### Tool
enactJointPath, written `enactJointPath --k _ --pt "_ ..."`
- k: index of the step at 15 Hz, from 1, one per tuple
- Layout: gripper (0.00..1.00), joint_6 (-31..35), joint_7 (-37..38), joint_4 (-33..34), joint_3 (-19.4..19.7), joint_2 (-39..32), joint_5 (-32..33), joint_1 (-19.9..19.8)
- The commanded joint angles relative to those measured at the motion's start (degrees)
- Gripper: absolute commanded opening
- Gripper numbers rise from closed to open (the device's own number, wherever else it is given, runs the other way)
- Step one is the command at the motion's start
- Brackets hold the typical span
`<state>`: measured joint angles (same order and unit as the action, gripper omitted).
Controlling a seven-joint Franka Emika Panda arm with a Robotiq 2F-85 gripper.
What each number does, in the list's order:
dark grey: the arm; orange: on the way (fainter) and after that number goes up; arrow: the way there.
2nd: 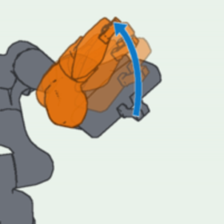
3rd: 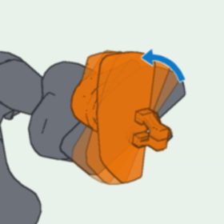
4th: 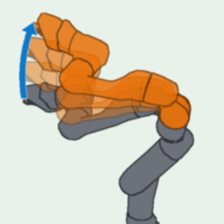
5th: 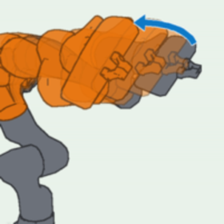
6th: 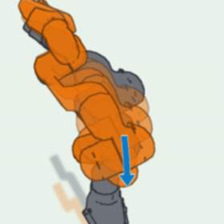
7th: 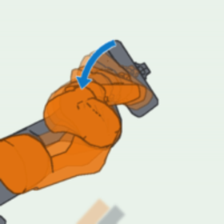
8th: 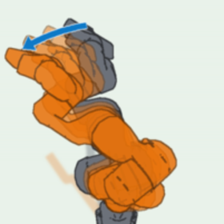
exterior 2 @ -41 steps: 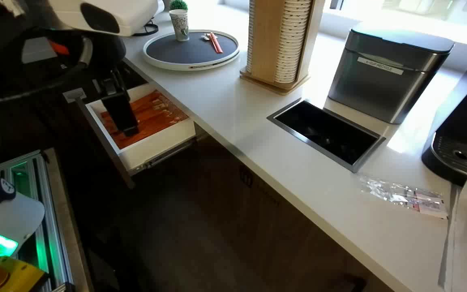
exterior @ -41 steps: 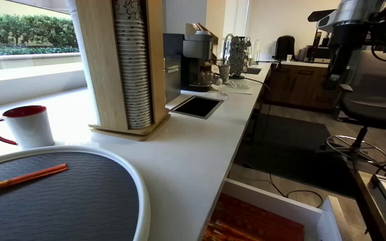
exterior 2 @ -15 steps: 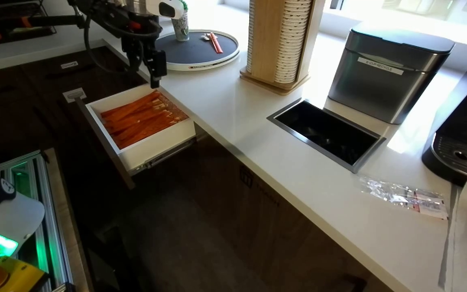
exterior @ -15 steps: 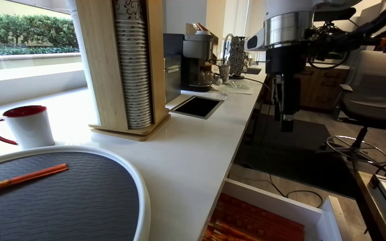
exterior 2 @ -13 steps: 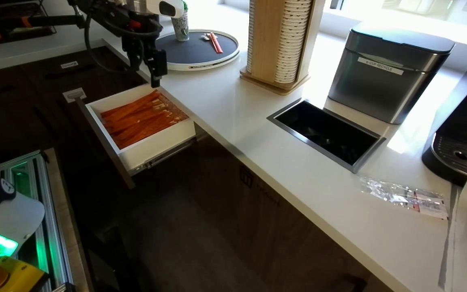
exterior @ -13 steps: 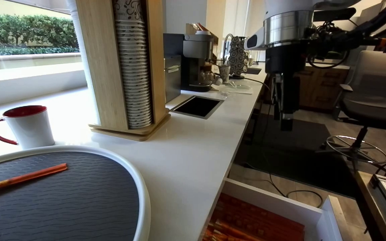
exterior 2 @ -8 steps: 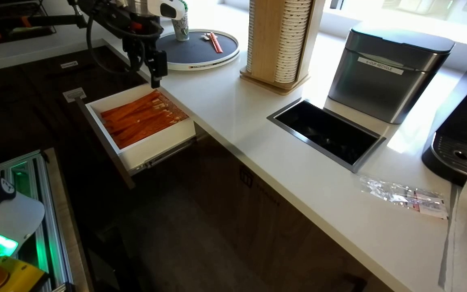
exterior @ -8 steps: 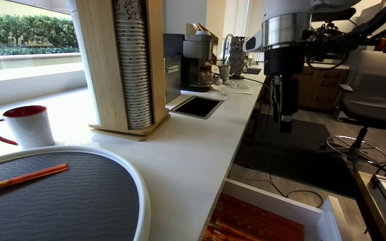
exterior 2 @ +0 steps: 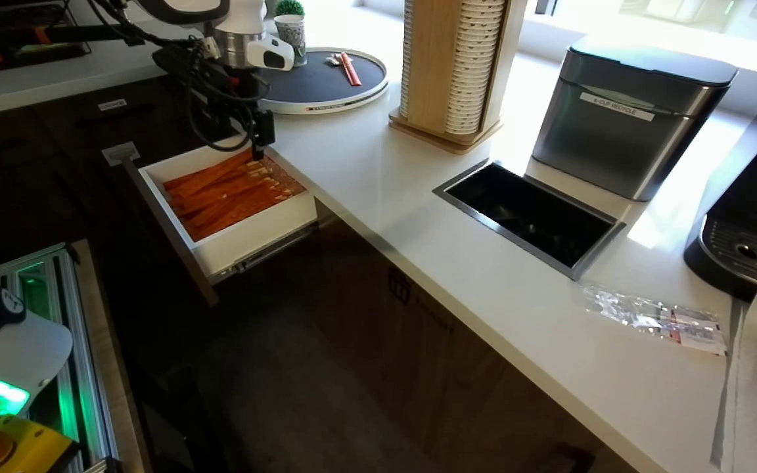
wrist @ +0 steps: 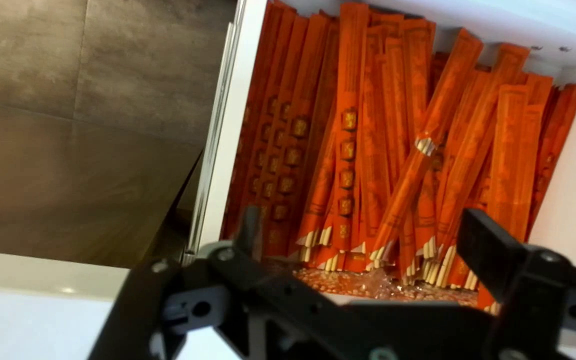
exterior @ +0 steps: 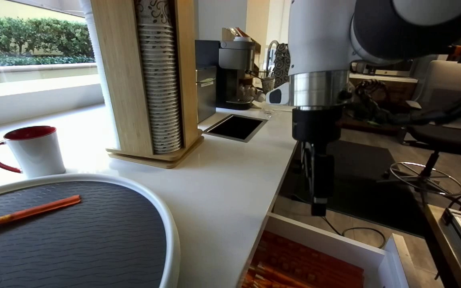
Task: Remove one orange object from the sink and put it in the bin
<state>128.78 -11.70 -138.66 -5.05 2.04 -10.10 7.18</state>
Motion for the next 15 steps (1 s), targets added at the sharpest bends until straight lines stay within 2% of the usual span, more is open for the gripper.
enactJointPath --k 1,6,8,15 --pt "1.0 2.11 0.51 0.06 -0.74 -1.52 0.01 -0.25" --pt "1.0 4.47 0.56 0.63 -1.04 -4.73 0.05 -0.46" --pt "1.0 5.6 4.65 1.93 -1.86 -6.39 0.91 0.56" --pt "1.0 7.62 13.32 5.07 -5.96 -12.16 -2.86 3.27"
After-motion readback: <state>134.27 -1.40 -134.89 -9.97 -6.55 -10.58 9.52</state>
